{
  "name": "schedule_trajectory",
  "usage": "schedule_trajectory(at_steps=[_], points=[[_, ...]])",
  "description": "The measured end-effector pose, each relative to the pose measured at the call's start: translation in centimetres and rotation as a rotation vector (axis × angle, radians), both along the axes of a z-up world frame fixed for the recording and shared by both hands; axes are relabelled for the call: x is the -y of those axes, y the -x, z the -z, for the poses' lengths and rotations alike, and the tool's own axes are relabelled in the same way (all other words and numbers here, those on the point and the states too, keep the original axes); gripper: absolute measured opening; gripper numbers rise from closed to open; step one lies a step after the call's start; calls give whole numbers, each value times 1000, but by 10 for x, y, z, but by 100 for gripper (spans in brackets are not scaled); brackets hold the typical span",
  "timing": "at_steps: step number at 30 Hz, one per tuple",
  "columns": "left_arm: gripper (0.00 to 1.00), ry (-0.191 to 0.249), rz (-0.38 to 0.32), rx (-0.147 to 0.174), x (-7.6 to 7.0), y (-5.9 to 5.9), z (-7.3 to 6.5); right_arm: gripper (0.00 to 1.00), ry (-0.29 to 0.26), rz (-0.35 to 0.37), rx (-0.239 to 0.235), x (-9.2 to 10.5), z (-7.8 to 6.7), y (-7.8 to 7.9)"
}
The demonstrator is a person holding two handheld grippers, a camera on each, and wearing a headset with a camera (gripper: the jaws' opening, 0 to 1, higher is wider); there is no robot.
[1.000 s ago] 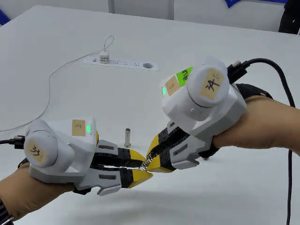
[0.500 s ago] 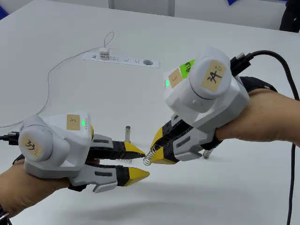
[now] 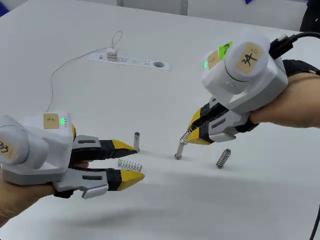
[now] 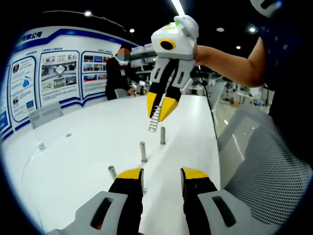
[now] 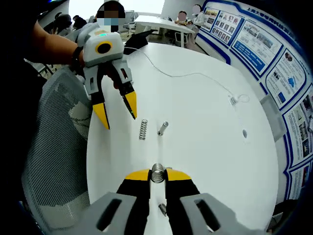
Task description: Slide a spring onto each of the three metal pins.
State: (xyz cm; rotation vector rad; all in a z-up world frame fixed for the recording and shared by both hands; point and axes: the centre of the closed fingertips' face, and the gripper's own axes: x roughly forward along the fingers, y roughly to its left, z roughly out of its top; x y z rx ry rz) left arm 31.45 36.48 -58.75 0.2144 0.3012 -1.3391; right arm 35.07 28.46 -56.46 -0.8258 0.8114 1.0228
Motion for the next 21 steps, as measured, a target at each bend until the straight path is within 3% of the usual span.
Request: schedule_trajectory(at_steps=[11, 21], points=[[33, 7, -35, -14, -7, 0, 1, 12, 66, 18, -25, 10, 22, -20], [36, 7, -56, -21, -12, -1, 3, 12, 88, 18, -61, 13, 34, -25]])
